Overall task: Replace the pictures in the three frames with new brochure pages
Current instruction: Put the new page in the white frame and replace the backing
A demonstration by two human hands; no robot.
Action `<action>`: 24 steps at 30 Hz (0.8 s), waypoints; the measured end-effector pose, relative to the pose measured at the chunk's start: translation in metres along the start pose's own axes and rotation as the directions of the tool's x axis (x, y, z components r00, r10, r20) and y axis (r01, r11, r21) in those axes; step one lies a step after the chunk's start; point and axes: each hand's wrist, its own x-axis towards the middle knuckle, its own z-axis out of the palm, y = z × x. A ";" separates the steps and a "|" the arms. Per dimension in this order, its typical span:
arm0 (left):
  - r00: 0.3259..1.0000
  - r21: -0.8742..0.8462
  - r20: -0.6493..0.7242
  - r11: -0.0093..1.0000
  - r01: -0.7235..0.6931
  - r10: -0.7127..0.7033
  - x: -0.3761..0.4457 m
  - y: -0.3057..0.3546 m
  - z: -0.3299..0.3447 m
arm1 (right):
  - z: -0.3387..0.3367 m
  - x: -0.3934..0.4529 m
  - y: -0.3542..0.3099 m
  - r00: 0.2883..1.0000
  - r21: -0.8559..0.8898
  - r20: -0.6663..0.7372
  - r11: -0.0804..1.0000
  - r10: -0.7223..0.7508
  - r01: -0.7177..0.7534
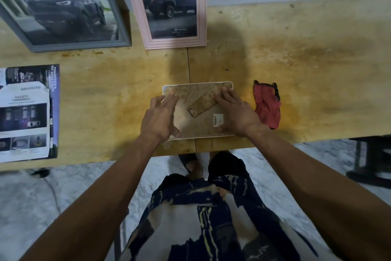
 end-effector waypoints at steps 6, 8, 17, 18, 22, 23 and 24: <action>1.000 -0.012 0.016 1.000 -0.019 0.019 -0.003 0.001 -0.001 | 0.001 -0.004 0.000 1.000 -0.035 -0.012 0.999 0.008 -0.009; 1.000 -0.036 0.019 0.999 -0.021 0.021 -0.006 0.001 -0.003 | 0.000 -0.004 -0.003 1.000 -0.054 -0.003 0.999 0.003 -0.003; 0.998 0.064 -0.052 0.997 0.050 -0.047 -0.017 0.004 -0.003 | 0.001 -0.004 -0.003 0.999 -0.051 0.035 0.999 -0.002 0.004; 0.997 0.071 -0.054 0.996 0.053 -0.049 -0.019 0.005 -0.002 | 0.002 -0.005 -0.003 0.999 -0.050 0.039 0.999 -0.001 0.003; 0.975 -0.099 -0.099 0.977 0.189 -0.198 -0.019 0.002 0.004 | 0.002 -0.004 -0.005 1.000 -0.060 0.009 0.998 -0.004 0.005; 0.958 -0.189 -0.083 0.948 0.255 -0.274 -0.018 0.003 0.006 | 0.002 -0.004 -0.004 1.000 -0.064 -0.001 0.998 -0.007 0.007; 0.945 -0.248 -0.056 0.921 0.301 -0.323 -0.017 0.003 0.009 | 0.002 -0.004 -0.004 1.000 -0.055 -0.014 0.998 -0.011 0.010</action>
